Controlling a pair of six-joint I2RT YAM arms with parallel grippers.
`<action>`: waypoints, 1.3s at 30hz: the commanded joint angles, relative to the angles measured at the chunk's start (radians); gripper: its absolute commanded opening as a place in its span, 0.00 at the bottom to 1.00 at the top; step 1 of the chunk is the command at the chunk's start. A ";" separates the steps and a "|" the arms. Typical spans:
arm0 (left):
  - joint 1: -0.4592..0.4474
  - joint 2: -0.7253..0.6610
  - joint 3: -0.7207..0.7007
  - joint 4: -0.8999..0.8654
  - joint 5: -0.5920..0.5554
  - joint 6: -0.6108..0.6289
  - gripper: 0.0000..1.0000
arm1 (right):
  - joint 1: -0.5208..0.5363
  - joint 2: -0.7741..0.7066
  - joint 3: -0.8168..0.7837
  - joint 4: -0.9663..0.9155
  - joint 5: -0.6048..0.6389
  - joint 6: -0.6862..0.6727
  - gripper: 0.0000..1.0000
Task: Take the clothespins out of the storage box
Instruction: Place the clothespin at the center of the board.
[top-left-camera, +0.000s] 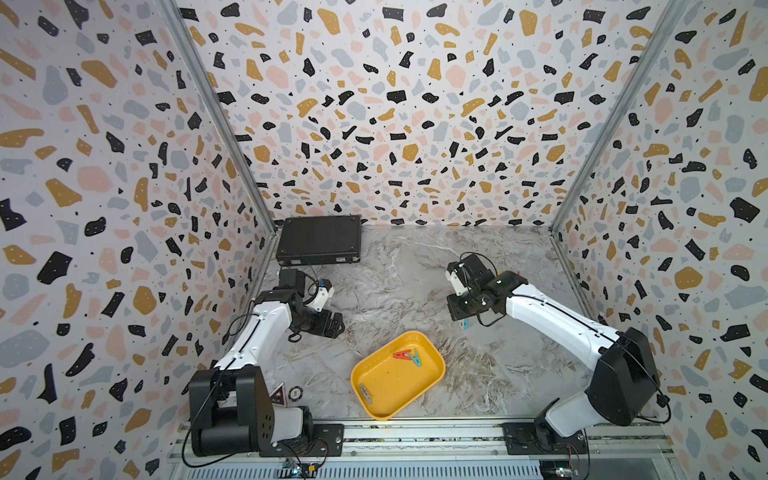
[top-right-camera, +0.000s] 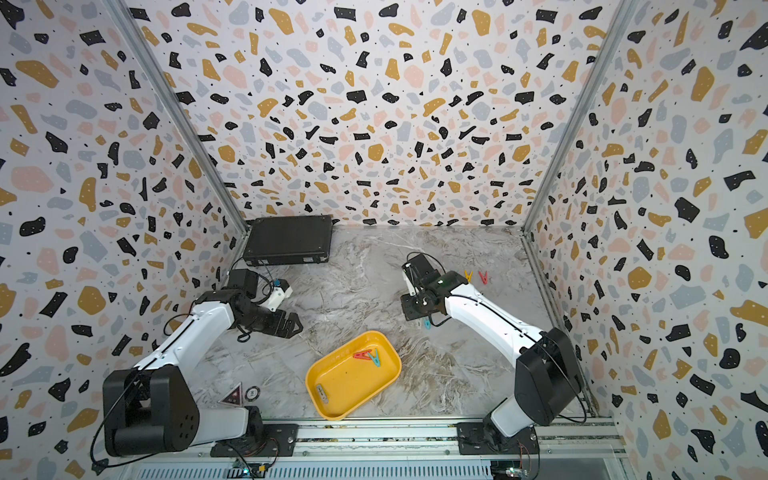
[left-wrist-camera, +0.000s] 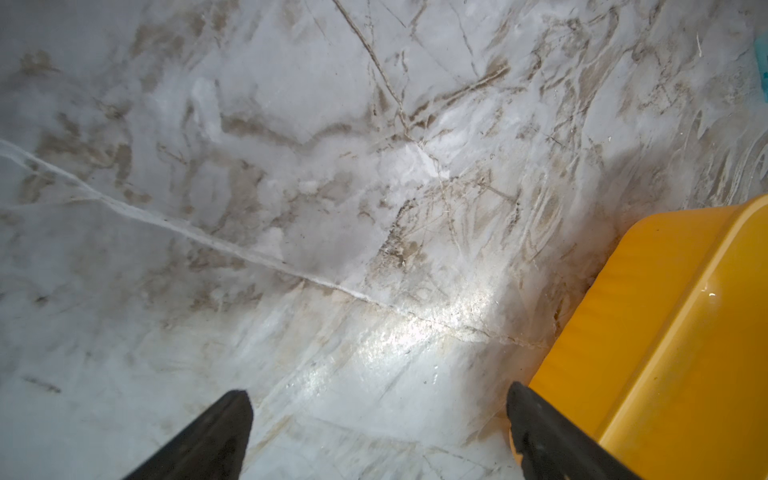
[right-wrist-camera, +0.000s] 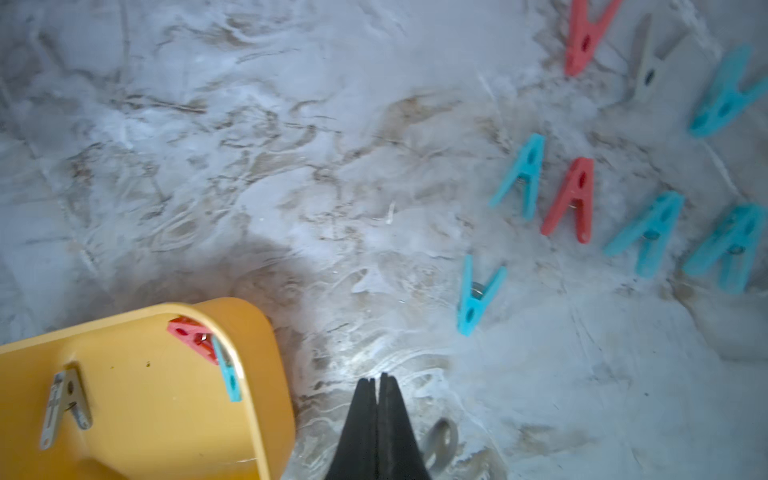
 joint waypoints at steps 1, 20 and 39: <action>0.005 0.007 -0.009 0.003 0.000 0.004 1.00 | -0.090 -0.018 -0.020 -0.040 -0.021 -0.030 0.00; 0.005 0.007 -0.009 0.006 0.005 0.003 1.00 | -0.238 0.229 -0.045 0.103 -0.084 -0.092 0.00; 0.005 0.003 -0.011 0.008 0.009 0.004 1.00 | -0.240 0.329 -0.024 0.153 -0.016 -0.103 0.00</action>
